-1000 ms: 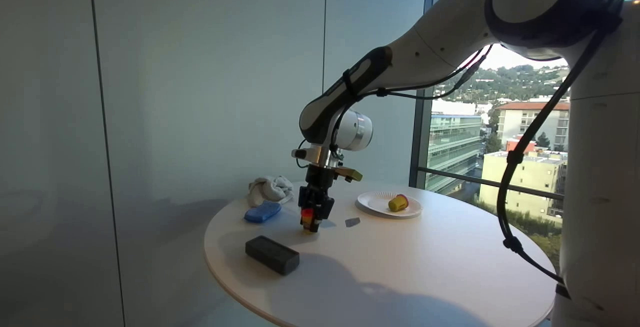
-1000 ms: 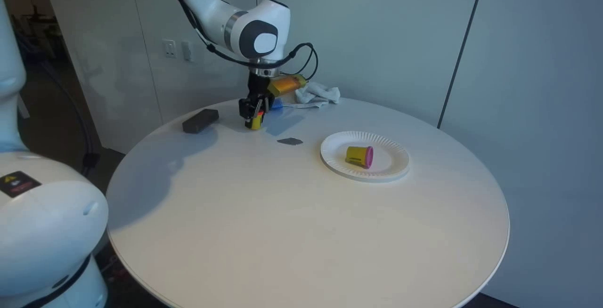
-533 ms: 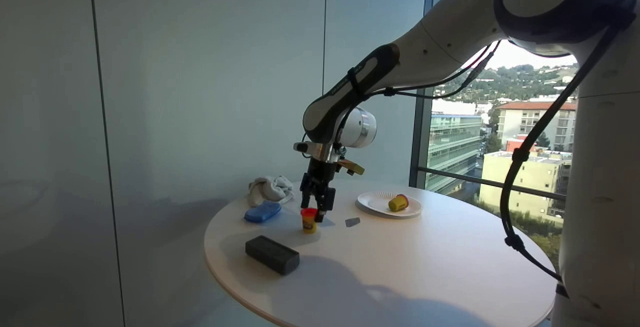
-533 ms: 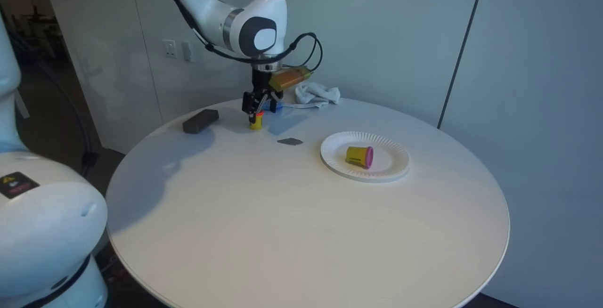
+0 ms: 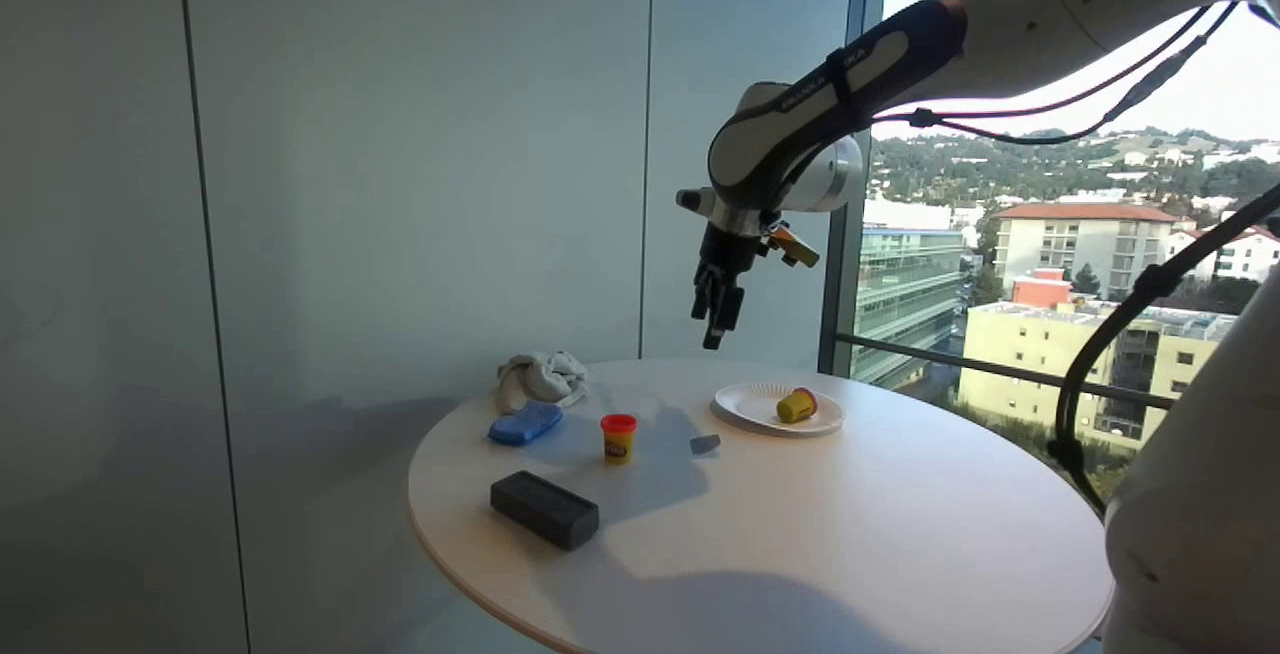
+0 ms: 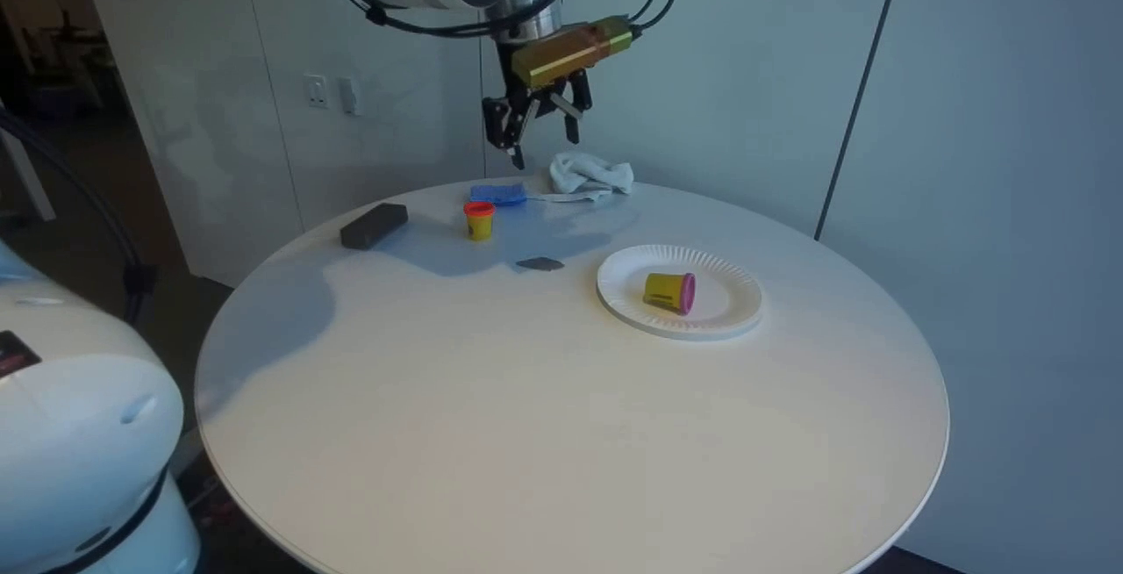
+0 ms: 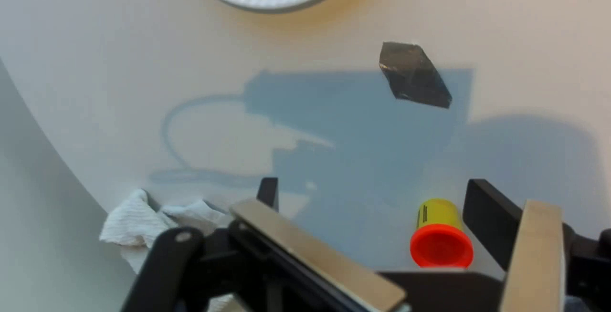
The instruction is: Remove the yellow containers from the white plate.
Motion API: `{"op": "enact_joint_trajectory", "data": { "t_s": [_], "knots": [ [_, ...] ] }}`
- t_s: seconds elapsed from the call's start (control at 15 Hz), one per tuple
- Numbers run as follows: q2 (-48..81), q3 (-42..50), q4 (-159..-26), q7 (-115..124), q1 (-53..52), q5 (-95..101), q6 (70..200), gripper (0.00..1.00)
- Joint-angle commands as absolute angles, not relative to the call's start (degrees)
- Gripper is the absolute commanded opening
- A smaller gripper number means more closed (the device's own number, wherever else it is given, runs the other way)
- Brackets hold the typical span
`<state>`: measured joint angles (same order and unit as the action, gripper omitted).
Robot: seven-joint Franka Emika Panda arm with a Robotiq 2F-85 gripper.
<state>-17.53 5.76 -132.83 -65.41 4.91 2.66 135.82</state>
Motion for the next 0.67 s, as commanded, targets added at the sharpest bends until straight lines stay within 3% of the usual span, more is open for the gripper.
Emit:
{"op": "enact_joint_trajectory", "data": {
  "t_s": [0.0,0.6],
  "knots": [
    [-21.8,9.0,-135.4,-58.0,8.9,8.3,135.5,1.00],
    [-11.9,10.3,-128.6,-31.0,11.2,10.6,128.7,1.00]
  ]
}}
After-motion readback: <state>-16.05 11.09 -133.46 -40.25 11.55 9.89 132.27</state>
